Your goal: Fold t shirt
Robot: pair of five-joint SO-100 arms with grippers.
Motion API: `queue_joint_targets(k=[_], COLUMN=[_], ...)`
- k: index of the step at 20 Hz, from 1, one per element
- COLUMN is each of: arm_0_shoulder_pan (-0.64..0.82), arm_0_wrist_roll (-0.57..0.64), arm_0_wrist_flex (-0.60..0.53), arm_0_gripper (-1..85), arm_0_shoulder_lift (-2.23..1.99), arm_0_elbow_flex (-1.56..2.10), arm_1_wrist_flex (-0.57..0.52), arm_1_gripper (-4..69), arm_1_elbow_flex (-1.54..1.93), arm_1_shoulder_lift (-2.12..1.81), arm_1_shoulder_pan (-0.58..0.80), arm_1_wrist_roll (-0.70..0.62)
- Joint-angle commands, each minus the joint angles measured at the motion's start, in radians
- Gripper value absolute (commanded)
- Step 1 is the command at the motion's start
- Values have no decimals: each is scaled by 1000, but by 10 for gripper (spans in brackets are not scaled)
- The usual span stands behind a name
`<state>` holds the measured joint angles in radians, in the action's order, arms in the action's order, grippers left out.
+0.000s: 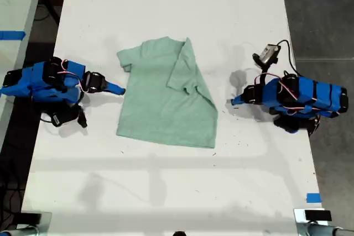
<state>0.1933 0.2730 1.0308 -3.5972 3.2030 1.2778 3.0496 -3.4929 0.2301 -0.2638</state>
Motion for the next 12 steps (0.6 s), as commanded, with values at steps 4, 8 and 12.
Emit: queue_joint_targets(k=[4, 8, 12], arm_0_shoulder_pan=[-3, -3, -3], arm_0_wrist_roll=[5, 5, 5], arm_0_wrist_flex=[2, 2, 2], arm_0_gripper=[48, 48, 48], arm_0_shoulder_lift=[-6, -6, -6], arm_0_elbow_flex=[3, 3, 3], arm_1_wrist_flex=[8, 9, 11], arm_1_gripper=[1, 1, 1], arm_1_elbow_flex=[54, 54, 55], arm_1_shoulder_lift=[-17, -17, -17], arm_1_shoulder_pan=[11, 11, 9], arm_1_wrist_roll=[18, 23, 29])
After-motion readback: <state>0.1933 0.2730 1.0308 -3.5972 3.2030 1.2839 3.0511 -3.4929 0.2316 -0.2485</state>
